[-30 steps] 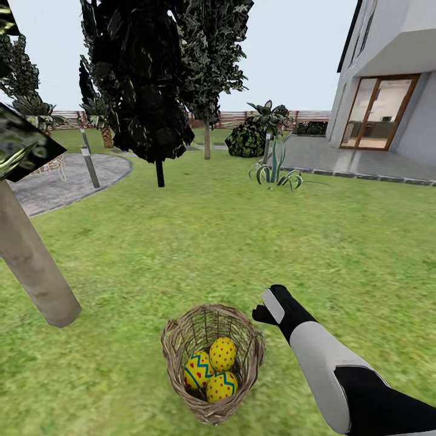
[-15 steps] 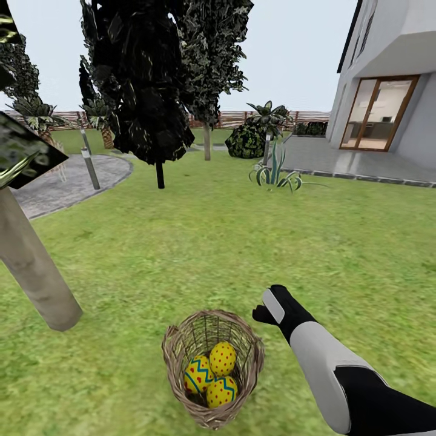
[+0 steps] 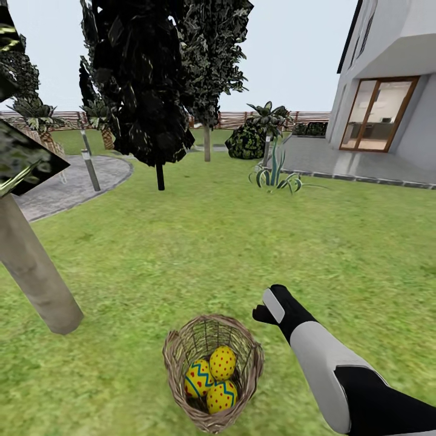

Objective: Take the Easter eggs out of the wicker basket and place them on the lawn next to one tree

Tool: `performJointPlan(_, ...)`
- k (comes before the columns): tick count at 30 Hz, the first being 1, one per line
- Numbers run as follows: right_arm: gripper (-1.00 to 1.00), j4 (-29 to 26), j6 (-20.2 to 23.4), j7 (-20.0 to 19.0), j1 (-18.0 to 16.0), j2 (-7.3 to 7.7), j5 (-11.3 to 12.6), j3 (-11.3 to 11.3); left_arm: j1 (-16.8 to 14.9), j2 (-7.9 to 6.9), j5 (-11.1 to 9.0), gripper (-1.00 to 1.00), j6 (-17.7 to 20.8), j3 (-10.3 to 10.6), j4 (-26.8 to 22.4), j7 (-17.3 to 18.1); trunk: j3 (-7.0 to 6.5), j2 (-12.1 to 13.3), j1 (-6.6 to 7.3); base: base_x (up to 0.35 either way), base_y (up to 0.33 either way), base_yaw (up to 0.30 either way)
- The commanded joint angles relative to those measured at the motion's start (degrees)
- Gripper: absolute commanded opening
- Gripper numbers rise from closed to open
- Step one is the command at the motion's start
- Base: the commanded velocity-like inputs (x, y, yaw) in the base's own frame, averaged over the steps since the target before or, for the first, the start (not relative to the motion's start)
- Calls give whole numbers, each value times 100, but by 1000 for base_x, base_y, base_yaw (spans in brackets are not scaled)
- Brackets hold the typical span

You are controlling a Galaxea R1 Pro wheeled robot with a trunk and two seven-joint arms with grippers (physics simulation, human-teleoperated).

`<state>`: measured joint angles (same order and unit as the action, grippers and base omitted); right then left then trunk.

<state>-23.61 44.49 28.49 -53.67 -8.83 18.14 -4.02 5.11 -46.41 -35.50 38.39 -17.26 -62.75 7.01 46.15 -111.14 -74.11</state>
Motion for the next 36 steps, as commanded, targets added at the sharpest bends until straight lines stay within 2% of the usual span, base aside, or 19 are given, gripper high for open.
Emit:
performJointPlan(1, 100, -7, 0, 51, -3, -6, 54, -27, 7, 0, 2, 100, 27, -14, -9, 20, -14, 39, 23, 0, 0, 0)
performJointPlan(18, 100, -3, -7, 51, -1, -7, 57, -29, 7, 0, 17, 100, 20, -14, -9, 20, -325, 721, 396, 0, 0, -9)
performJointPlan(36, 100, -8, -11, 52, -2, -9, 58, -29, 7, 0, 17, 100, 20, -14, -9, 11, -668, 1443, 791, 0, 0, -215)
